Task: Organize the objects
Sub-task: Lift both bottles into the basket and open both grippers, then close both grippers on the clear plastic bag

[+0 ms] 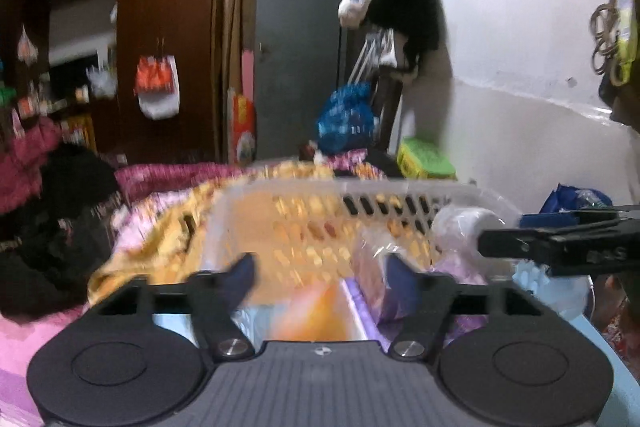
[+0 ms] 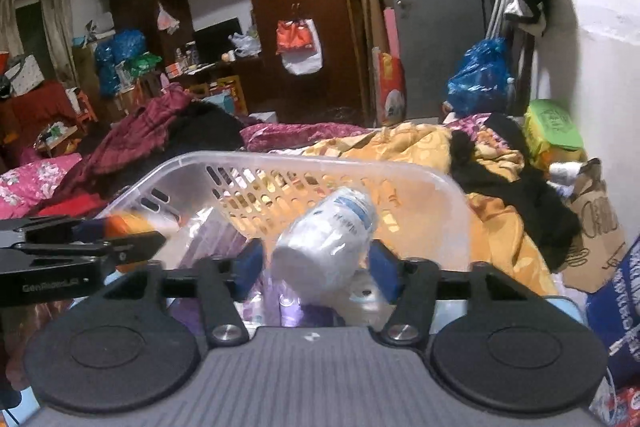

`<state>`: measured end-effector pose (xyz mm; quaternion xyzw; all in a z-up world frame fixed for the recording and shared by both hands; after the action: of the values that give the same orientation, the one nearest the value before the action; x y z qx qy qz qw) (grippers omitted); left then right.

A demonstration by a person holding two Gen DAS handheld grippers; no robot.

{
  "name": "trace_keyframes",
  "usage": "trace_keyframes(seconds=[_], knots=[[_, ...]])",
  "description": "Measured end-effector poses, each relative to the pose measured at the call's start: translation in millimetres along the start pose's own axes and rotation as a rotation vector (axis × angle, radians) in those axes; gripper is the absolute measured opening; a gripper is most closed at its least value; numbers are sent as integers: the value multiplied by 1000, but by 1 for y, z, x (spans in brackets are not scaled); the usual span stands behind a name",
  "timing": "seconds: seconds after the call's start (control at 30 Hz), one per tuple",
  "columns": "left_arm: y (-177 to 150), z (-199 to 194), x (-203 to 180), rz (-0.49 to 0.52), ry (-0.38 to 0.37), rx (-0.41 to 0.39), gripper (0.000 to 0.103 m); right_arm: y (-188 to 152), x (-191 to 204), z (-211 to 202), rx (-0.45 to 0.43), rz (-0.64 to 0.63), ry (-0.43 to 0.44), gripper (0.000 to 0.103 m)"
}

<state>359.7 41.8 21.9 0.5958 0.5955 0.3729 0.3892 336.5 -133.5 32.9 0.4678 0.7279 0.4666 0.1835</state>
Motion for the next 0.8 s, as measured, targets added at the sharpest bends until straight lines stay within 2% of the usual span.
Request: trace_keyframes(seconds=[0.03,0.1,0.23,0.33,0.4,0.5,0.57,0.67,0.73,0.8], knots=[[3,-12,-4,15,-8,-31,84,3,2,-5,-17,-10,-3,91],[0,-42,-12,35,-40,-72,86,2,7,-32,-78,-33,9,102],[-35,-98,-21,102,-69,-78,87,-22,8,-92,-147,-44,71,103],[-68,-135,-15,115,-60,-69,87,-67,-6,-140,-179,-44,84,103],[-88,-154,-7,86,-61,-52,87,-95,-15,-163,-165,-29,81,103],[-120,-173,0,79,-45,-1,87,-140,-25,-198,-175,51,112,103],[-129,-190,4,71,-31,-23,87,-169,-22,-202,-120,79,126,103],[-138,-207,5,61,-45,-35,87,-192,-16,-199,-118,103,150,103],[-146,-204,2,55,-55,-28,87,-198,-10,-186,-78,135,198,103],[-165,-189,-3,44,-87,10,87,-197,0,-175,-68,108,209,101]])
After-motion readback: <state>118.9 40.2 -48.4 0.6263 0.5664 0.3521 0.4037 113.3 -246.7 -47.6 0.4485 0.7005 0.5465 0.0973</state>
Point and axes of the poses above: each gripper's, at about its wrist camera, not at the fingertips, and z roughly the way its jaws point, x to its left, y to its top, the point moved 10 cm from there along z, roughly the way its jaws point, and after that the axes turned 1 degree about z, right-handed, at the moved point
